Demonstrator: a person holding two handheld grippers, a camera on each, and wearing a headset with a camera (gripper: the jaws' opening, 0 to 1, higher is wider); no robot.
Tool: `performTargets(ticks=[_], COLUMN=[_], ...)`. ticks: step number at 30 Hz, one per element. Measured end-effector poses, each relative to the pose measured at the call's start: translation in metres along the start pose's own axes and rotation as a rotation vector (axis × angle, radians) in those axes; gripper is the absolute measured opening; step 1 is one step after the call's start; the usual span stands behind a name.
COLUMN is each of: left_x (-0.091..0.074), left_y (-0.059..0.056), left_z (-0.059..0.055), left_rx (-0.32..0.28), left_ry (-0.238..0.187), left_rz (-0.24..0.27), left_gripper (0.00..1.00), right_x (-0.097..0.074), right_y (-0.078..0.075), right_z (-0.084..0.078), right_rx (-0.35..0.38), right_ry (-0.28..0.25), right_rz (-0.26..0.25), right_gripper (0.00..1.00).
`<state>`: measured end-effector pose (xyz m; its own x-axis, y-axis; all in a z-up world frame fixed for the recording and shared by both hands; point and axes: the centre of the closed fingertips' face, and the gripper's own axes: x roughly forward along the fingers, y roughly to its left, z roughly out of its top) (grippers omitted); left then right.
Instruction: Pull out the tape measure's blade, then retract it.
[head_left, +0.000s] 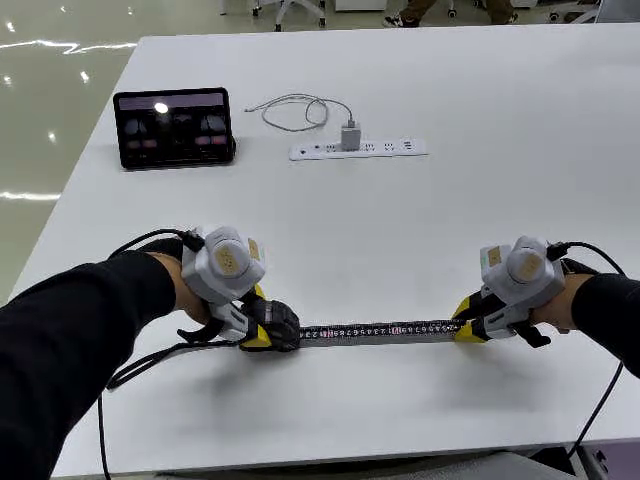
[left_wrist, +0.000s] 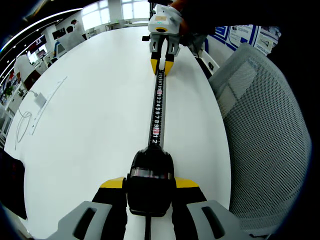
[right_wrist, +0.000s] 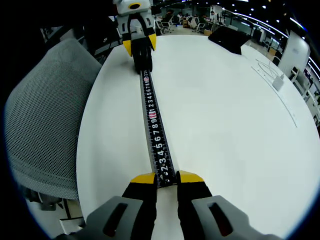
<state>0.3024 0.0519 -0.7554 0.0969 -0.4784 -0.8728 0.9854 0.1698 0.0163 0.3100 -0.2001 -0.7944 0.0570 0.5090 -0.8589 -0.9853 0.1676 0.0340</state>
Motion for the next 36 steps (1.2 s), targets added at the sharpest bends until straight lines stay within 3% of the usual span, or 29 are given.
performTargets(ticks=[14,20,24,25,32,36], left_x=[0.0004,0.0008,0.0009,0.0009,0.0010,0.0013], left_y=[0.0000,0.0007,0.0007,0.0006,-0.0002,0.0013], left_z=[0.0003,0.0003,0.0004,0.0006,0.0010,0.0009], left_rx=[-0.012,-0.013,-0.013,-0.013,-0.009,-0.012], left_ry=[-0.007,-0.013,-0.014,-0.014,-0.015,-0.017], left_rz=[0.006,0.005,0.003,0.003,0.003,0.003], left_gripper=[0.30,0.30,0.30,0.30,0.30,0.30], right_x=[-0.0004,0.0002,-0.0001,-0.0004,-0.0002,-0.0006], right_y=[0.0015,0.0054,0.0063,0.0063,0.0032,-0.0015], right_z=[0.0021,0.0052,0.0053,0.0044,0.0023,0.0037], right_rx=[0.004,-0.067,-0.079,-0.112,-0.134,-0.134], right_ry=[0.016,0.102,0.132,0.138,0.137,0.125], right_rz=[0.010,0.032,0.043,0.046,0.043,0.004], right_gripper=[0.10,0.11,0.11,0.12,0.12,0.16])
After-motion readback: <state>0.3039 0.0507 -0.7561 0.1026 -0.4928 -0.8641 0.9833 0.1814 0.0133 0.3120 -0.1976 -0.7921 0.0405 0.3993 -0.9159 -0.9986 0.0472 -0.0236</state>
